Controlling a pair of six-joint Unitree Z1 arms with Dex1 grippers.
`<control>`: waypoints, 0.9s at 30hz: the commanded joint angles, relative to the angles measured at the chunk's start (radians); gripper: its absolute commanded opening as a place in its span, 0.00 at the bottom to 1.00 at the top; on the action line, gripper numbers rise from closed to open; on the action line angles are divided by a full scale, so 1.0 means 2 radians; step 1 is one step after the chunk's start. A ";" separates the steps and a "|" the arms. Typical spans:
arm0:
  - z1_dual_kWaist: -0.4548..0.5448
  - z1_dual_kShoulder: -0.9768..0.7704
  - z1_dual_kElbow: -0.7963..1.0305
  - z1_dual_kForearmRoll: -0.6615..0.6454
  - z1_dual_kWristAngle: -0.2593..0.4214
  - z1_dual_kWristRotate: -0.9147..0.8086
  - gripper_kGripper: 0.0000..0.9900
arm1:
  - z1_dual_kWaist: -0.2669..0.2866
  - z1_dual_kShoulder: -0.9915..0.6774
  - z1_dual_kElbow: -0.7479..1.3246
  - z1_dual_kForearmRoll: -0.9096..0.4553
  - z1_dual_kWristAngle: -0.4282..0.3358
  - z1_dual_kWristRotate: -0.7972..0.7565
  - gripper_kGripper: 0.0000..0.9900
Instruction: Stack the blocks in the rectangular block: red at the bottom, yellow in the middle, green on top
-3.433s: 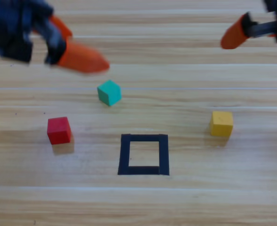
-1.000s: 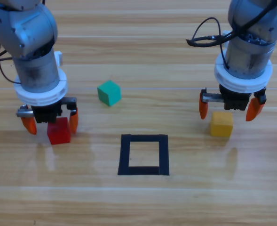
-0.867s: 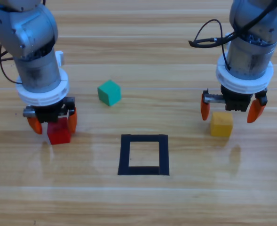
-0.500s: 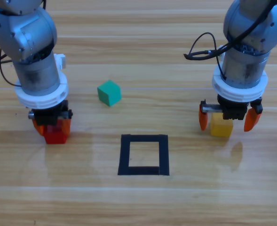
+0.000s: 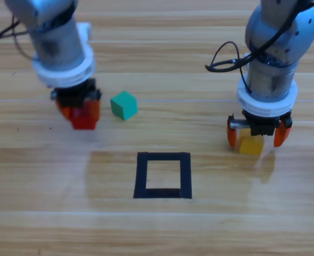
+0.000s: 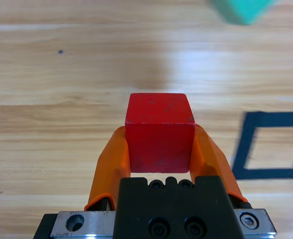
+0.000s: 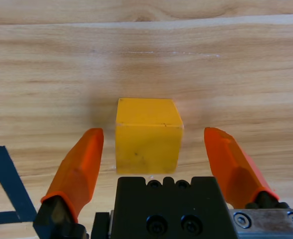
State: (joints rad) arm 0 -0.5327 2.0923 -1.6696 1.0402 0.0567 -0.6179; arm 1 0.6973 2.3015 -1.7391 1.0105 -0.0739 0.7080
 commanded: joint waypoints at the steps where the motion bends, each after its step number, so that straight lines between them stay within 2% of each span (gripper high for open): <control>1: -0.074 0.031 -0.047 0.042 -0.001 -0.031 0.00 | -0.012 0.050 -0.015 0.014 -0.001 -0.004 0.82; 2: -0.084 0.040 -0.062 0.058 -0.001 -0.042 0.00 | -0.012 0.051 -0.018 0.018 0.006 -0.007 0.73; 6: -0.127 0.054 -0.079 0.070 -0.006 -0.076 0.00 | -0.012 0.044 -0.022 0.023 0.019 -0.020 0.24; 9: -0.151 0.072 -0.099 0.081 -0.010 -0.102 0.00 | -0.012 0.034 -0.020 0.027 0.021 -0.028 0.03; 10: -0.156 0.077 -0.102 0.083 -0.011 -0.111 0.00 | -0.012 0.028 -0.016 0.027 0.020 -0.029 0.00; 16: -0.185 0.103 -0.119 0.084 -0.018 -0.140 0.00 | -0.018 -0.025 0.014 0.028 0.022 -0.037 0.00; 27: -0.192 0.117 -0.136 0.084 -0.021 -0.150 0.00 | -0.027 -0.107 0.024 0.040 0.068 -0.038 0.00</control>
State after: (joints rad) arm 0 -0.8963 2.2664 -1.9202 1.2003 0.0245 -0.9110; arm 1 0.6758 2.1580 -1.7020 1.0675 0.0117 0.6269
